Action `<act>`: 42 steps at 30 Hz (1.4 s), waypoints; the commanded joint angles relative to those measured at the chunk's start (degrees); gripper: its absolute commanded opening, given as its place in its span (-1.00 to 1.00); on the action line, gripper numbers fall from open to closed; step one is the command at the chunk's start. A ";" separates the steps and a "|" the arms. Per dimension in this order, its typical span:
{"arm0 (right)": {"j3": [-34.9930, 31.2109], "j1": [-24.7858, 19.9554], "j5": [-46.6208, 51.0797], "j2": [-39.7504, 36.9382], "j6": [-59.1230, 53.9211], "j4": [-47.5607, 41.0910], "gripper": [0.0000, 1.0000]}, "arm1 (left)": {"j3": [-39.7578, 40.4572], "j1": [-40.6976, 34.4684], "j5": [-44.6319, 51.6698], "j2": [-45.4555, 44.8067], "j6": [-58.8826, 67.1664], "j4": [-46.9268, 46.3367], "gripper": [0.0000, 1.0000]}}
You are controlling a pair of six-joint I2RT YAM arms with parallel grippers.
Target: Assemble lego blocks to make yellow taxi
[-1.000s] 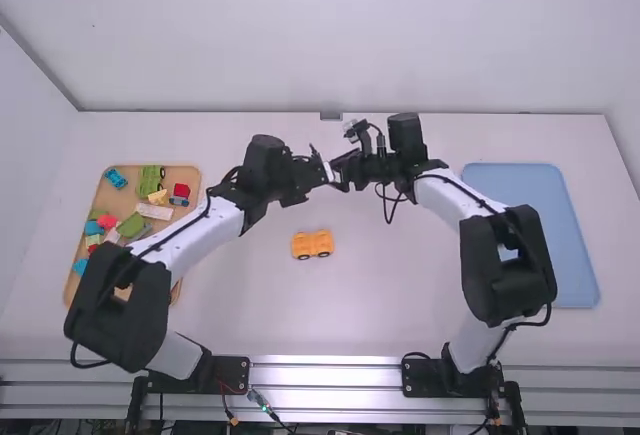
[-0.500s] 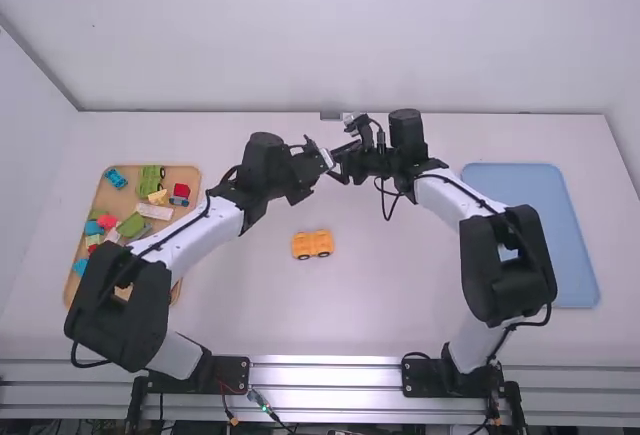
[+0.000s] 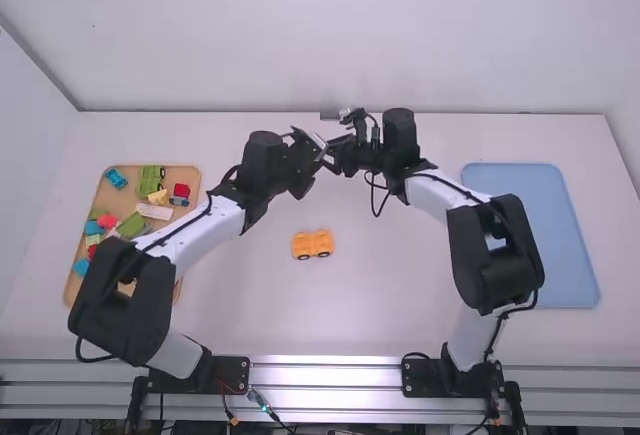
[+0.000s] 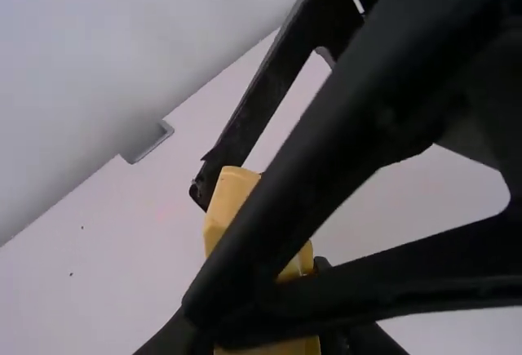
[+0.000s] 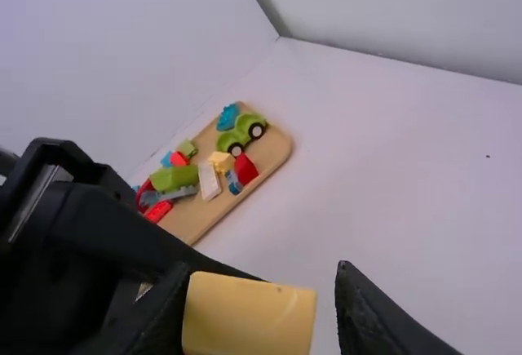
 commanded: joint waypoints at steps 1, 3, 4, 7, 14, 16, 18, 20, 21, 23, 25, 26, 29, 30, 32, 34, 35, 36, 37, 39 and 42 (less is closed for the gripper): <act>1.11 -0.20 0.44 2.05 2.71 1.05 -0.10 | 0.02 -0.07 -1.70 -0.59 -4.83 1.44 -0.96; 1.11 -0.02 0.52 2.03 2.49 1.79 -0.09 | 0.02 -0.07 -2.21 -0.57 -4.98 1.95 -0.96; 1.11 0.07 0.52 2.03 2.47 1.86 -0.08 | 0.02 -0.07 -2.19 -0.57 -4.96 1.97 -0.96; 1.14 0.83 0.76 2.03 2.25 1.99 -0.12 | 0.02 -0.04 -2.36 -0.52 -6.60 3.21 -0.96; 1.14 0.74 0.72 2.03 2.32 1.79 -0.29 | 0.02 -0.04 -2.10 0.66 -9.49 5.81 -0.96; 1.14 0.66 0.72 2.03 2.29 1.73 -0.35 | 0.02 -0.07 -2.12 0.90 -9.49 6.03 -0.96; 1.14 0.66 0.74 2.03 2.27 1.62 -0.47 | 0.02 -0.11 -2.10 1.22 -9.51 6.62 -0.96; 1.14 0.66 0.74 2.03 2.29 1.64 -0.52 | 0.02 -0.09 -2.12 1.31 -9.49 6.93 -0.94; 1.14 0.66 0.76 2.03 2.27 1.57 -0.55 | 0.02 -0.04 -2.10 1.31 -9.49 7.17 -0.82; 1.14 0.66 0.76 2.03 2.29 1.60 -0.59 | 0.02 -0.09 -2.10 1.31 -9.51 7.65 -0.45; 1.14 0.66 0.79 2.03 2.25 1.62 -0.60 | 0.02 -0.04 -2.10 1.31 -9.46 7.69 -0.29; 1.14 0.66 0.85 2.03 2.23 1.64 -0.61 | 0.02 -0.07 -2.10 1.29 -9.49 7.78 -0.11; 1.14 0.66 3.41 2.03 2.27 1.16 -0.65 | 0.02 -0.04 -1.49 1.29 -9.51 7.56 1.00; 1.14 0.66 5.42 2.01 2.27 0.31 -0.65 | 0.02 -0.09 1.88 1.29 -9.18 7.58 0.98; 1.14 0.42 7.37 2.01 2.16 -0.15 -0.65 | 0.02 -0.02 4.37 1.29 -7.74 8.07 0.98; 1.38 -1.16 10.05 1.57 2.12 -3.06 -0.65 | 0.02 -0.09 3.21 1.29 -6.95 9.11 0.98; 1.73 -1.81 11.08 1.16 1.33 -5.68 -0.67 | 0.02 -0.04 1.57 1.29 -7.67 9.49 0.98; 2.45 -2.54 12.17 0.59 0.02 -9.42 -0.71 | 0.02 0.11 -0.33 1.29 -9.05 9.88 0.98; 3.43 -3.26 13.62 0.00 -1.64 -14.21 -0.75 | 0.02 0.44 -1.86 1.29 -10.21 10.08 0.98; 6.51 -4.37 17.64 -1.42 -6.43 -26.67 -0.86 | 0.02 1.22 -4.28 1.29 -12.39 10.03 0.98; 10.88 -4.59 23.78 -2.62 -12.02 -41.72 -0.97 | 0.02 2.27 -6.43 1.29 -12.48 9.57 0.98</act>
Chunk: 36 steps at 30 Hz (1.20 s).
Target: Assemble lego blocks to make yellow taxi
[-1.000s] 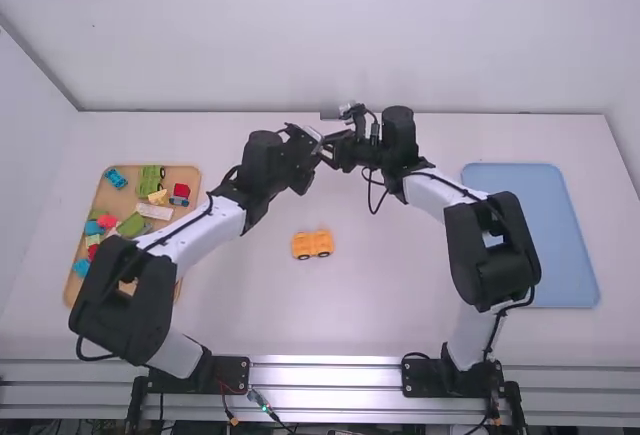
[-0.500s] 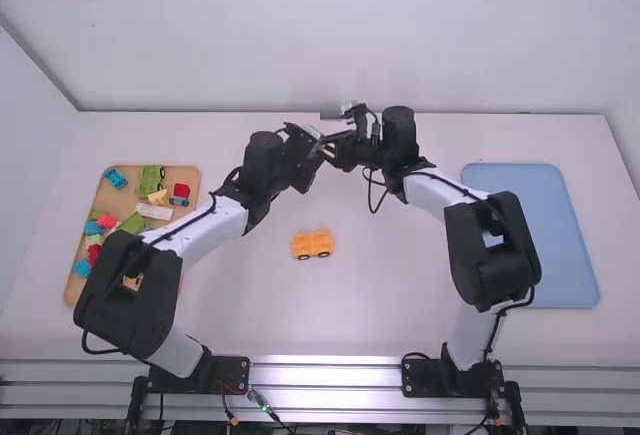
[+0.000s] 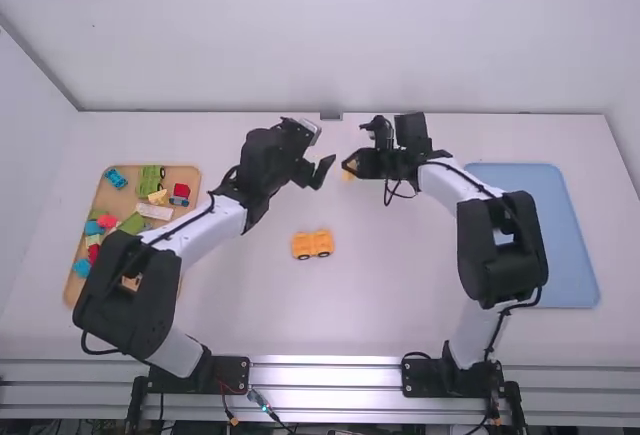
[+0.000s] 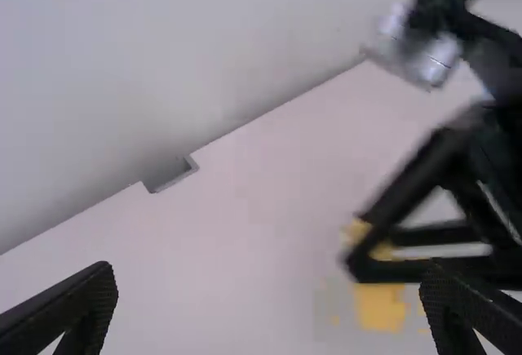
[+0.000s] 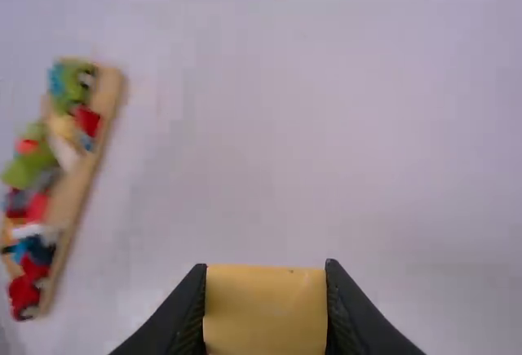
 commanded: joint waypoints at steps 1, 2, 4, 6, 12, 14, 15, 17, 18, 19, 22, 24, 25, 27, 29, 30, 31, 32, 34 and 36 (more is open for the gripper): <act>5.97 0.68 8.87 -3.52 -8.55 -8.66 -0.97 | 0.61 1.64 -3.82 -0.39 -1.81 -0.20 0.98; 7.80 1.64 12.52 -3.56 -10.14 -15.08 -0.98 | 0.61 2.16 -4.20 -0.39 -1.84 -0.35 0.98; 9.16 2.91 16.44 -3.56 -10.49 -21.07 -0.96 | 0.61 2.84 -4.13 -0.39 -1.86 -0.48 0.98; 9.51 4.52 20.11 -3.56 -8.68 -25.92 -0.96 | 0.61 3.45 -4.15 -0.39 -1.86 -0.55 0.98; 7.21 10.12 31.74 -3.28 3.74 -35.34 -0.66 | 0.61 3.76 -4.15 -0.39 -1.81 -0.57 0.98; 6.64 11.10 31.80 -3.28 5.49 -37.03 -0.65 | 0.61 3.91 -4.20 -0.39 -1.81 -0.66 0.99; 6.51 11.23 31.78 -3.28 5.92 -37.13 -0.66 | 0.61 3.87 -4.20 -0.39 -1.81 -0.66 0.98; 5.31 12.07 31.78 -3.28 8.09 -36.59 -0.66 | 0.61 3.93 -4.17 -0.39 -1.81 -0.87 0.98; 5.01 12.15 31.78 -3.28 8.72 -36.41 -0.65 | 0.61 3.96 -4.17 -0.39 -1.81 -0.98 0.98; 4.28 12.31 31.52 -3.28 9.84 -35.65 -0.66 | 0.61 4.13 -4.15 -0.39 -1.84 -1.14 0.98; 2.05 12.37 29.27 -3.28 12.24 -32.72 -0.76 | 0.57 4.11 -4.20 -0.39 -1.81 -1.64 0.98; 0.44 12.13 27.15 -3.28 15.17 -30.71 -0.75 | 0.57 4.28 -4.17 -0.39 -1.81 -2.03 0.98; -0.17 11.89 26.29 -3.28 16.90 -29.86 -0.80 | 0.57 4.31 -4.20 -0.39 -1.81 -2.10 0.98; -0.96 11.52 24.68 -3.28 22.12 -29.38 -0.81 | 0.57 4.09 -4.52 -0.39 -1.84 -2.32 0.98; -1.40 10.69 23.52 -3.28 32.28 -29.94 -0.87 | 0.57 4.26 -5.99 -0.39 -1.81 -2.51 0.98; -1.40 10.54 23.56 -3.28 33.97 -30.16 -0.88 | 0.57 4.24 -6.36 -0.39 -1.84 -2.51 0.98; -1.38 9.77 23.58 -3.28 41.33 -32.06 -1.00 | 0.57 4.09 -6.78 -0.39 -1.77 -2.64 0.98; -1.40 9.25 23.04 -3.28 45.40 -33.31 -1.00 | 0.57 4.20 -6.60 -0.39 -1.84 -2.64 0.98; -1.40 8.39 22.86 -3.28 51.04 -34.60 -1.00 | 0.57 4.42 -6.54 -0.39 -1.84 -2.64 0.98; -1.51 7.76 22.93 -3.28 54.84 -34.36 -1.00 | 0.57 4.37 -6.54 -0.39 -1.81 -2.64 0.98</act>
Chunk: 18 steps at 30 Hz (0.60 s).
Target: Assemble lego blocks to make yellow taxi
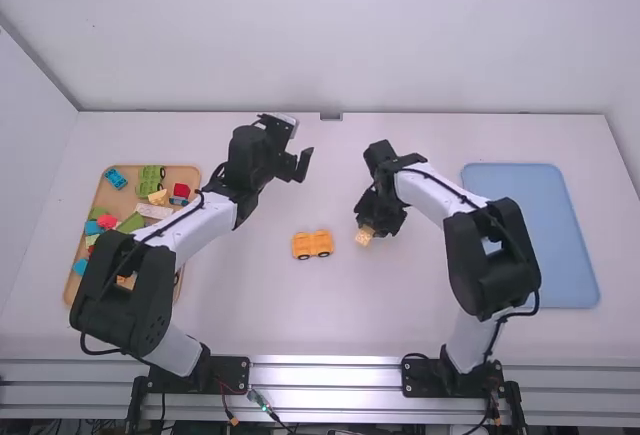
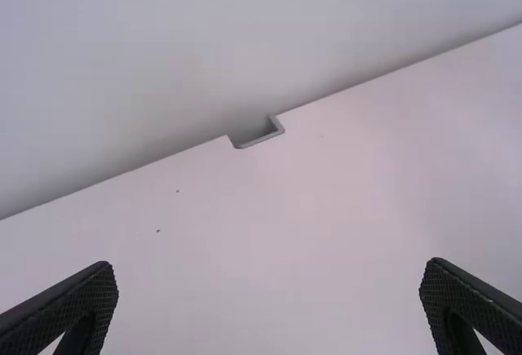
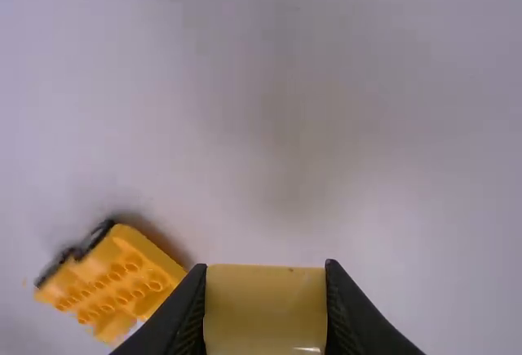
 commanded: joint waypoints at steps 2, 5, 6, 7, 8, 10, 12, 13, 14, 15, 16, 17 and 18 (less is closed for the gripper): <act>-1.51 -1.40 -0.85 -1.14 19.04 1.62 -1.00 | 0.57 0.13 -0.50 -0.39 -0.17 0.02 0.98; -3.23 -1.68 -2.54 -1.14 25.97 4.70 -1.00 | 0.57 0.42 -0.55 -0.39 -0.17 0.00 0.98; -3.54 -1.68 -2.69 -1.14 26.45 5.25 -1.00 | 0.57 0.39 -0.55 -0.39 -0.17 0.00 0.98; -4.94 -1.53 -2.93 -1.14 29.05 7.67 -1.00 | 0.57 0.11 -0.55 -0.39 -0.17 0.00 0.98; -5.75 -1.55 -2.84 -1.14 30.86 8.63 -1.00 | 0.57 0.09 -0.55 -0.39 -0.17 0.02 0.98; -6.82 -1.62 -2.91 -1.14 33.29 9.70 -1.00 | 0.57 0.09 -0.55 -0.39 -0.17 0.00 0.98; -9.11 -1.64 -2.91 -1.14 37.77 12.00 -1.00 | 0.57 0.35 -0.52 -0.39 -0.17 0.00 0.98; -9.81 -1.64 -2.95 -1.14 39.10 12.81 -1.00 | 0.57 0.39 -0.55 -0.39 -0.15 0.02 0.98; -10.45 -1.64 -2.89 -1.14 40.17 13.66 -1.00 | 0.57 0.37 -0.52 -0.39 -0.17 0.04 0.98; -10.86 -1.64 -2.84 -1.14 40.70 14.34 -1.00 | 0.57 0.22 -0.55 -0.39 -0.17 0.04 0.98; -11.43 -1.64 -2.91 -1.14 41.27 15.65 -1.00 | 0.57 0.07 -0.55 -0.39 -0.15 0.02 0.98; -12.11 -1.62 -2.91 -1.14 41.92 17.18 -1.00 | 0.57 0.09 -0.52 -0.39 -0.17 0.02 0.98; -12.48 -1.55 -2.91 -1.14 42.34 18.05 -0.95 | 0.57 0.11 -0.55 -0.39 -0.17 0.02 0.98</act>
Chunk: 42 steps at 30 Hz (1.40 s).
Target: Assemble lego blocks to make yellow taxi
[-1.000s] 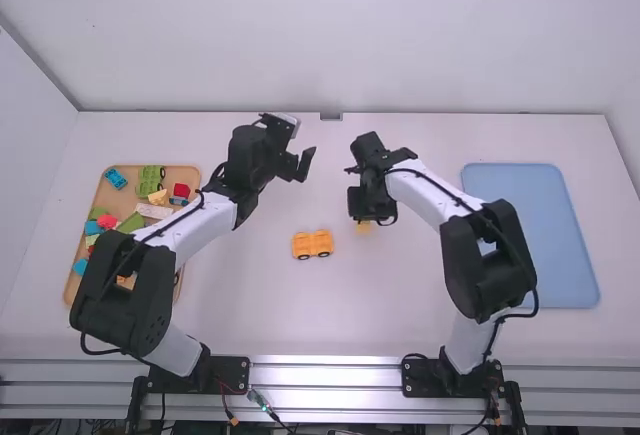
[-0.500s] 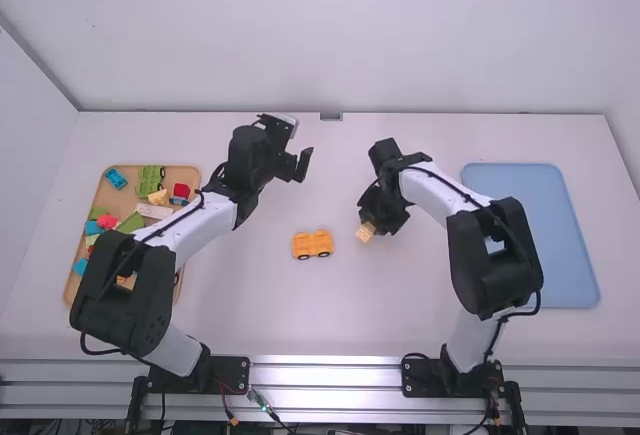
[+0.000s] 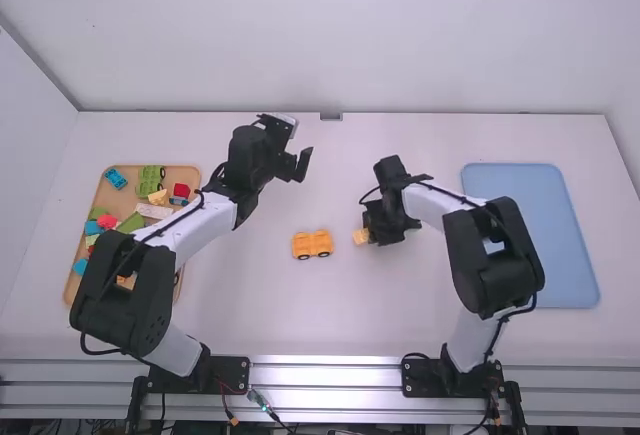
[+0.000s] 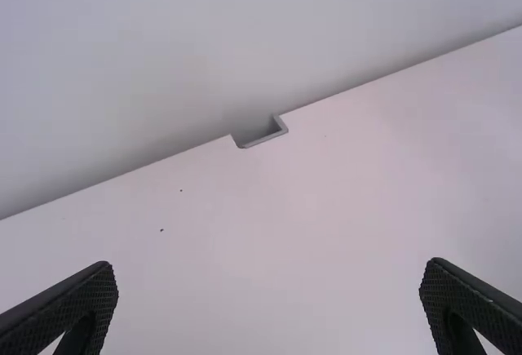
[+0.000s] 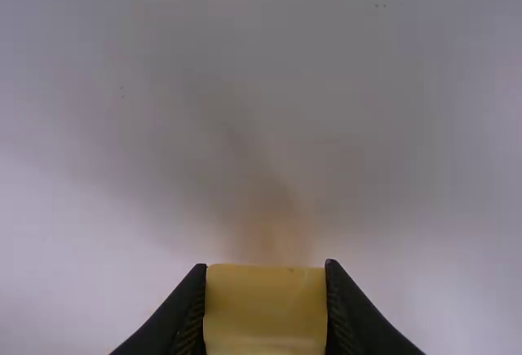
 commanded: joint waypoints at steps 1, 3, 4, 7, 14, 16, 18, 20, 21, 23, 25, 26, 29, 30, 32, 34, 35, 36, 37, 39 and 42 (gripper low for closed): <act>-1.42 0.24 -0.09 -1.14 4.48 1.77 -0.94 | 0.57 0.35 -0.20 -0.42 -0.20 0.00 0.98; -2.34 0.24 -0.13 -1.14 5.20 3.52 -0.90 | 0.57 0.15 -0.20 -0.42 -0.17 -0.02 0.98; -2.62 0.24 -0.13 -1.14 5.66 3.78 -0.88 | 0.57 0.07 -0.20 -0.42 -0.20 -0.02 0.98; -4.24 0.13 -0.50 -1.14 6.95 5.95 -0.74 | 0.55 0.42 -0.17 -0.42 -0.20 -0.02 0.98; -5.40 0.13 -2.38 -1.14 6.43 8.28 0.24 | 0.52 0.35 -0.20 -0.42 -0.20 -0.02 0.98; -5.31 0.13 -2.75 -1.14 5.84 8.33 0.61 | 0.50 0.09 -0.17 -0.42 -0.17 -0.02 0.98; -5.16 0.00 -2.75 -1.16 4.96 8.48 0.85 | 0.50 0.09 -0.22 -0.42 -0.20 -0.04 0.98; -4.50 -1.05 -4.31 -1.27 1.66 8.26 0.94 | 0.50 0.33 -0.24 -0.42 -0.17 -0.02 0.98; -4.13 -1.64 -5.46 -1.31 0.04 8.17 0.94 | 0.50 0.11 -0.28 -0.42 -0.15 -0.04 0.98; -3.28 -2.82 -8.72 -1.38 -2.34 7.91 0.95 | 0.50 0.07 -0.39 -0.42 -0.15 -0.02 0.98; -1.84 -4.90 -13.79 -1.88 -6.93 7.85 0.91 | 0.52 0.07 -0.39 -0.42 -0.11 -0.02 0.98; -1.42 -5.64 -14.97 -2.10 -8.39 7.91 0.91 | 0.52 0.11 -0.37 -0.42 0.13 0.02 0.98; 0.42 -8.13 -18.88 -2.58 -15.23 8.46 0.94 | 0.52 0.13 -0.35 -0.42 0.22 -0.02 0.98; 1.25 -8.87 -20.39 -2.67 -18.25 8.59 0.98 | 0.52 0.00 -0.39 -0.42 0.24 -0.02 0.98; 3.39 -10.51 -24.44 -2.82 -25.86 8.55 0.98 | 0.52 -0.15 -0.33 -0.42 0.22 0.00 0.98; 6.40 -12.41 -30.82 -2.86 -33.66 8.44 0.98 | 0.52 -0.15 -0.35 -0.42 0.22 0.02 0.98; 8.11 -13.33 -34.42 -2.86 -37.13 8.09 0.98 | 0.50 -0.13 -0.37 -0.42 0.24 0.02 0.98; 9.46 -13.99 -37.92 -2.86 -40.24 8.04 0.98 | 0.52 -0.15 -0.37 -0.42 0.24 0.02 0.98; 9.97 -14.23 -39.30 -2.86 -41.46 8.07 0.98 | 0.52 -0.15 -0.37 -0.42 0.24 0.02 0.98; 13.14 -15.34 -47.08 -2.86 -50.38 8.28 0.98 | 0.52 -0.15 -0.37 -0.42 0.26 0.00 0.98; 18.05 -16.44 -51.32 -2.89 -69.70 7.91 0.98 | 0.52 -0.11 -0.39 -0.42 0.26 0.02 0.98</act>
